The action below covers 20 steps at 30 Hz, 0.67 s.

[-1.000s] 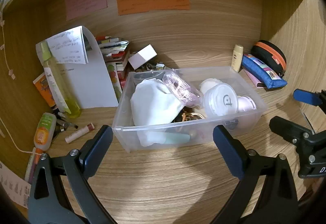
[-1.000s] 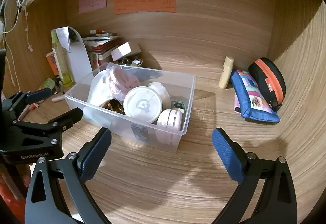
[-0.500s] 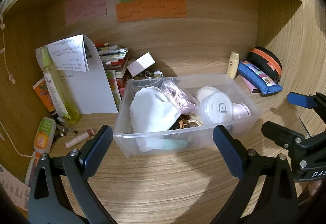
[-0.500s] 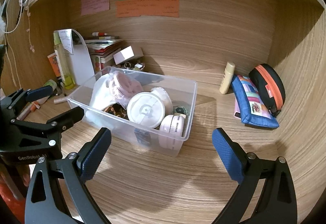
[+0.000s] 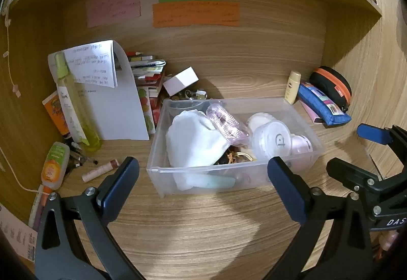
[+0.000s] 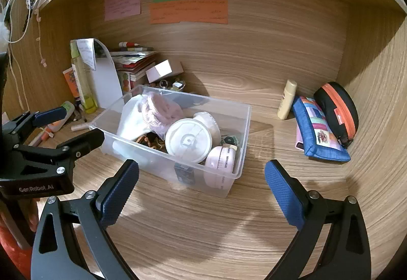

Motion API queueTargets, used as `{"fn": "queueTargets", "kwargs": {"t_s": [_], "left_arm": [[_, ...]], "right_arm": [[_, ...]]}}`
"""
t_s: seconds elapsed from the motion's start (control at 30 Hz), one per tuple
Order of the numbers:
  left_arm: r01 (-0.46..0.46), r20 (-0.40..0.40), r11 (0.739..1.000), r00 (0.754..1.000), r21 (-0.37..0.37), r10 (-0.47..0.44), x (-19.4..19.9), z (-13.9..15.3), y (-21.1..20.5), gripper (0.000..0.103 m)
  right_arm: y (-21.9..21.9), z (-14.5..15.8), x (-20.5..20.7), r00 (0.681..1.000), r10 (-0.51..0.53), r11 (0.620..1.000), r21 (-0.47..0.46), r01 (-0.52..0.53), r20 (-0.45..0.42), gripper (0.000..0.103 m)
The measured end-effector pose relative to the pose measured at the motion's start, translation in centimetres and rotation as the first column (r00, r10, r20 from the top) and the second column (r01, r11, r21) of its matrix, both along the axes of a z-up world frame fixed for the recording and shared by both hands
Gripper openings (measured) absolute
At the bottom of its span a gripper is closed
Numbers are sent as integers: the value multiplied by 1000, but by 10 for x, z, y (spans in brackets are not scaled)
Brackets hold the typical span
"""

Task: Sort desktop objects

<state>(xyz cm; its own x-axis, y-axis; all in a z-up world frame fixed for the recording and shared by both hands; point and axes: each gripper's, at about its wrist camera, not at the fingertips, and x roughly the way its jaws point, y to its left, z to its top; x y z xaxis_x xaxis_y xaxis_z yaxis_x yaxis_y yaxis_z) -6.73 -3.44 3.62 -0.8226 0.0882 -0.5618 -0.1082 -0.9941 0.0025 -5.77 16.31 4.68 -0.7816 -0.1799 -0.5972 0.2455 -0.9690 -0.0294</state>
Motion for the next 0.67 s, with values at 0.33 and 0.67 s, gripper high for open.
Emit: {"fn": "queueTargets", "kwargs": {"t_s": [0.33,0.67], "left_arm": [[33,2,999,999,26,-33,1,-1,1,102],[45,4,997,999,57,-45,-1,-5,-1,102]], "right_arm": [[-1,-1,1,1000,-5,1000,8,5,2,99],[1,-5,-1,1000,-10,1000,8,9,17,99]]}}
